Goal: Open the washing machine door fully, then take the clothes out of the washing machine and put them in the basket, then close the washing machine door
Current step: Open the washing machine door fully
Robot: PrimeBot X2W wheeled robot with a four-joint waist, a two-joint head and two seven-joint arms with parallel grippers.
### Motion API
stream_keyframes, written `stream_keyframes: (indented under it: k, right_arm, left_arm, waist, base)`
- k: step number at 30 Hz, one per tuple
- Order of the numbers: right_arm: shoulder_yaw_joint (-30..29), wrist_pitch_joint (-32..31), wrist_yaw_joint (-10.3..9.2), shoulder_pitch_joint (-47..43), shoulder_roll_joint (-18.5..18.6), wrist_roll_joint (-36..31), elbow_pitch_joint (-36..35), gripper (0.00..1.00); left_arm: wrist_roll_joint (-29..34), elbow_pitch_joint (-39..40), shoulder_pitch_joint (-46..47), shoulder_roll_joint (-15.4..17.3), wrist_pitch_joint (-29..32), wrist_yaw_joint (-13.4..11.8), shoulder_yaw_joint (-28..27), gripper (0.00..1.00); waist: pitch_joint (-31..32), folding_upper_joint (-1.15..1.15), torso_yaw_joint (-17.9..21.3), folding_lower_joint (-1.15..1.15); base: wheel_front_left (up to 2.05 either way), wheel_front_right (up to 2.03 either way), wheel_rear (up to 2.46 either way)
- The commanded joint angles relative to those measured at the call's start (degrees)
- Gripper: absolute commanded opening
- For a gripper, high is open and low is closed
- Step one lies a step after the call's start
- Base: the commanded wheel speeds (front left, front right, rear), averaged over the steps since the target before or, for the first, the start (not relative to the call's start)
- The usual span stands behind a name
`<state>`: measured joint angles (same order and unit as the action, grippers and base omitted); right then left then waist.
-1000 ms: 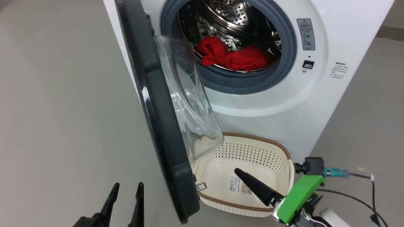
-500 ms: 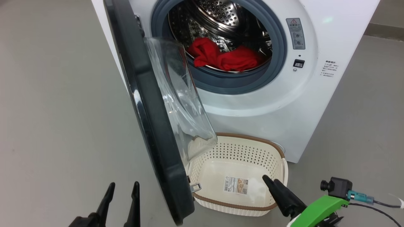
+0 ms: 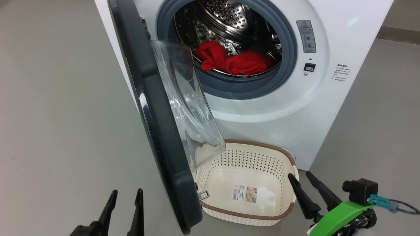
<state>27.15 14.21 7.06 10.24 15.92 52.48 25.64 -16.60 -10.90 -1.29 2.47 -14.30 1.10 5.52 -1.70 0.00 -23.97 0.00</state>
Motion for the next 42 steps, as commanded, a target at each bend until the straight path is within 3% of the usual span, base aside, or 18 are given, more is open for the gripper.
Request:
stream_keyframes:
  k: [1, 10, 15, 31, 32, 34, 42]
  right_arm:
    - [-0.5, 0.8, 0.43, -1.5, -0.6, -2.5, -1.7, 1.00]
    - [-13.9, 0.8, 0.43, -6.9, -6.3, -22.4, -7.6, 1.00]
    - [-18.7, 0.8, 0.43, -9.2, -8.7, -29.2, -10.8, 1.00]
    - [-21.9, 0.8, 0.43, -11.6, -11.4, -34.2, -11.0, 1.00]
    - [-22.0, 0.8, 0.43, -11.6, -11.5, -34.4, -11.1, 1.00]
    - [-22.1, 0.8, 0.43, -11.6, -11.6, -34.6, -11.2, 1.00]
    - [-22.1, 0.8, 0.43, -11.8, -11.9, -34.9, -11.6, 1.00]
  left_arm:
    - [0.5, 1.3, 0.2, 0.4, -0.7, 0.0, -2.1, 1.00]
    - [0.4, 1.5, 0.2, 0.4, -0.7, 0.0, -2.2, 1.00]
    - [0.4, 1.6, 0.3, 0.4, -0.7, 0.0, -2.2, 1.00]
    - [-0.2, 2.1, 0.2, 0.4, -0.7, 0.2, -2.6, 1.00]
    - [-0.7, 2.2, 0.2, 0.4, -0.7, 0.3, -2.8, 0.45]
    - [-1.2, 2.6, 0.4, 0.4, -0.7, 0.2, -3.0, 0.00]
    - [-3.1, 10.9, 2.1, 0.4, -0.7, -0.1, -5.5, 0.00]
  waist:
    - [0.1, 0.00, 0.0, 0.00]
    - [0.0, 0.00, 0.0, 0.00]
    - [0.0, 0.00, -0.1, 0.00]
    - [0.2, 0.00, 0.1, 0.00]
    - [0.3, 0.00, 0.1, 0.00]
    - [0.3, 0.00, 0.1, 0.00]
    - [0.5, 0.00, -0.3, 0.00]
  base:
    - [0.00, 0.00, 0.00]
    - [0.00, 0.00, 0.00]
    - [0.00, 0.00, 0.00]
    - [0.00, 0.00, 0.00]
    - [0.00, 0.00, 0.00]
    - [0.00, 0.00, 0.00]
    - [0.00, 0.00, 0.00]
